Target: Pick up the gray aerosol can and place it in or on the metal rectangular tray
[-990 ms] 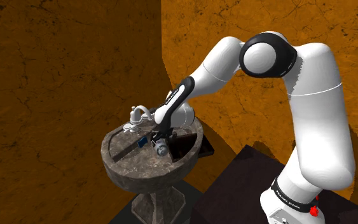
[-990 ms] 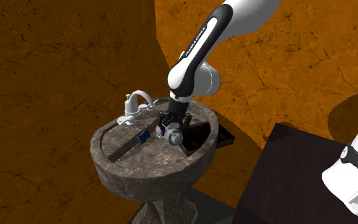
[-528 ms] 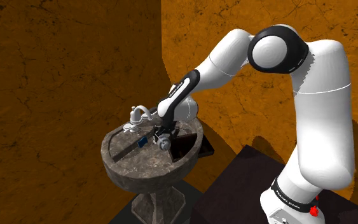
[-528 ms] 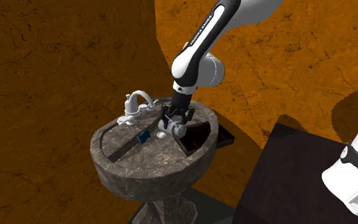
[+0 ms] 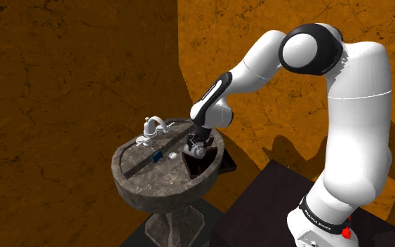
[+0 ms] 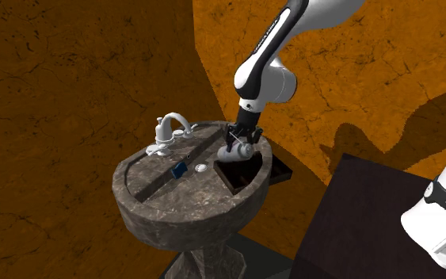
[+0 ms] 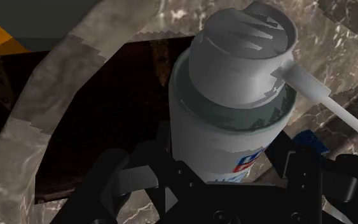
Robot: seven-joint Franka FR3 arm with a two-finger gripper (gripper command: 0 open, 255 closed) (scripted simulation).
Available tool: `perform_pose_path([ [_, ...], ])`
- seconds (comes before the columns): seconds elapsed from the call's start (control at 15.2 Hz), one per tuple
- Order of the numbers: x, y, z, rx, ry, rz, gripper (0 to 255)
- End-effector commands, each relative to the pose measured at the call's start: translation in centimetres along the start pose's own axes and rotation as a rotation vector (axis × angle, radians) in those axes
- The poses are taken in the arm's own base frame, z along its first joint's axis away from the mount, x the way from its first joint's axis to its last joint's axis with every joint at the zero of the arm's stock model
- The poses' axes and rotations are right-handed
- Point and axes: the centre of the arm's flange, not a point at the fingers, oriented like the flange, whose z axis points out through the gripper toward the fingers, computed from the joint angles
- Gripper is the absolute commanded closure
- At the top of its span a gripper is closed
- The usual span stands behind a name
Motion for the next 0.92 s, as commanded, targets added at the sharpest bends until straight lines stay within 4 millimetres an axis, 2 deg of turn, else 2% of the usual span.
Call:
perform_pose_path([
  [0.0, 0.9, 2.5, -0.6, 0.001, 0.0, -0.002, 255],
  [0.33, 3.1, 8.7, -1.8, 0.001, 0.0, -0.002, 255],
  [0.4, 3.7, 10.5, -2.2, 0.001, 0.0, -0.002, 255],
  [0.86, 3.7, 11.4, 1.4, 0.001, 0.0, -0.002, 255],
])
